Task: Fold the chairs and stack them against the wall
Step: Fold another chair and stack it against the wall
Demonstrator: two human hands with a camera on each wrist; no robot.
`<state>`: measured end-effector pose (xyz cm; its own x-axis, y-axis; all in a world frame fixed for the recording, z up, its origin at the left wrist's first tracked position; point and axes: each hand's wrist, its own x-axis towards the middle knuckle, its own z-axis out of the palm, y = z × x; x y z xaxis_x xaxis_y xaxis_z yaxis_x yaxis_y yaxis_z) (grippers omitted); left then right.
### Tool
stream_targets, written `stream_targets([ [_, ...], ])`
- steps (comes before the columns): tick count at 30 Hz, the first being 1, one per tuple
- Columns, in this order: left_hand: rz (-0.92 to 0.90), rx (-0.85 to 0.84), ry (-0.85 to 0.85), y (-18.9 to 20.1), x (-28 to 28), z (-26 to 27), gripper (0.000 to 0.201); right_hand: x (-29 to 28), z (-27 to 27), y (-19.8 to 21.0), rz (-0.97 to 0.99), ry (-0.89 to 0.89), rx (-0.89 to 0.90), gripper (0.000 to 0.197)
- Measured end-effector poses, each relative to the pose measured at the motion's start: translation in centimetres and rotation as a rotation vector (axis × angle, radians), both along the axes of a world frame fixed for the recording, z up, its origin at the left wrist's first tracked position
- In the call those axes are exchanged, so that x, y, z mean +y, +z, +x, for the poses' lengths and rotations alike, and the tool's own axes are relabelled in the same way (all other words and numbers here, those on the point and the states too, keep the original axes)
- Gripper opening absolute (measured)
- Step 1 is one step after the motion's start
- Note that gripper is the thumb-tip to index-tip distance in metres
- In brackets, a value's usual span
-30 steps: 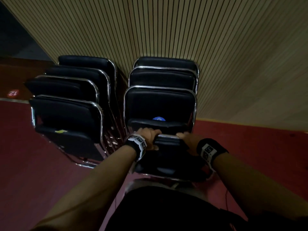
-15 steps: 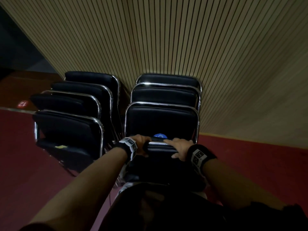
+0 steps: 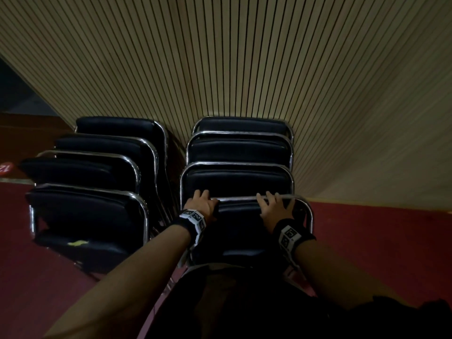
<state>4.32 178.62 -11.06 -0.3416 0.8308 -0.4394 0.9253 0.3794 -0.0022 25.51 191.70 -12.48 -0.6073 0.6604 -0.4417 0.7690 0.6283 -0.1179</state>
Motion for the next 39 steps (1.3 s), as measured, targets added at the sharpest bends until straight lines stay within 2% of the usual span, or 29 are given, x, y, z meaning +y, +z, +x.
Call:
stream_targets([
  [4, 0.063, -0.048, 0.079, 0.5, 0.7, 0.4, 0.078, 0.6, 0.4, 0.3, -0.027, 0.004, -0.033, 0.067],
  [7, 0.070, -0.063, 0.118, 1.2, 0.7, 0.2, 0.080, 0.8, 0.2, 0.8, -0.036, 0.000, -0.043, 0.068],
  [11, 0.065, -0.005, 0.097, 1.3, -0.5, 1.0, 0.070, 0.3, 0.4, 1.2, -0.048, -0.010, -0.051, 0.069],
  [14, 0.144, 0.056, 0.108, 1.6, -1.5, 1.7, 0.055, -0.2, 0.9, 2.1, 0.000, 0.028, -0.015, 0.074],
  [18, 0.224, 0.083, 0.131, 2.7, -2.2, 2.5, 0.050, -0.1, 1.8, 2.7, 0.072, 0.097, 0.067, 0.081],
  [22, 0.237, 0.018, 0.132, 3.1, -4.5, 5.3, 0.036, -1.3, 3.9, 1.8, 0.029, 0.255, 0.401, 0.070],
  [24, 0.193, -0.043, 0.148, 2.6, -6.0, 5.8, 0.026, -2.6, 3.9, 1.5, -0.017, 0.339, 0.435, 0.061],
  [26, 0.152, -0.073, 0.065, 2.6, -6.3, 6.5, 0.024, -4.3, 5.1, 2.0, -0.007, 0.331, 0.459, 0.050],
  [27, 0.130, -0.107, 0.078, 2.4, -6.8, 6.2, 0.025, -4.9, 4.7, 2.1, -0.017, 0.366, 0.441, 0.043],
  [29, 0.103, -0.148, -0.072, 3.0, -5.0, 7.6, 0.025, -5.5, 7.8, 3.1, 0.012, 0.170, 0.401, 0.037],
  [30, 0.099, -0.180, -0.065, 3.2, -4.8, 7.2, 0.025, -5.1, 7.7, 3.0, 0.002, 0.130, 0.390, 0.038],
  [32, 0.114, -0.246, -0.248, 3.5, -2.7, 9.6, 0.023, -6.8, 11.9, 3.2, 0.033, -0.109, 0.372, 0.038],
  [33, 0.125, -0.254, -0.246, 4.0, -2.2, 9.7, 0.023, -6.3, 12.1, 3.5, 0.030, -0.121, 0.369, 0.036],
  [35, 0.103, -0.268, -0.395, 3.7, -2.2, 12.0, 0.024, -10.3, 15.3, 4.2, 0.005, -0.324, 0.312, 0.031],
  [36, 0.112, -0.254, -0.388, 3.9, -1.9, 12.1, 0.025, -10.2, 15.2, 5.1, 0.009, -0.303, 0.279, 0.032],
  [38, 0.034, -0.276, -0.515, 2.9, -4.0, 14.7, 0.030, -17.3, 18.3, 5.7, -0.007, -0.512, 0.278, 0.041],
  [39, 0.014, -0.257, -0.520, 2.7, -4.2, 14.9, 0.031, -17.8, 18.8, 5.6, 0.011, -0.528, 0.297, 0.044],
])
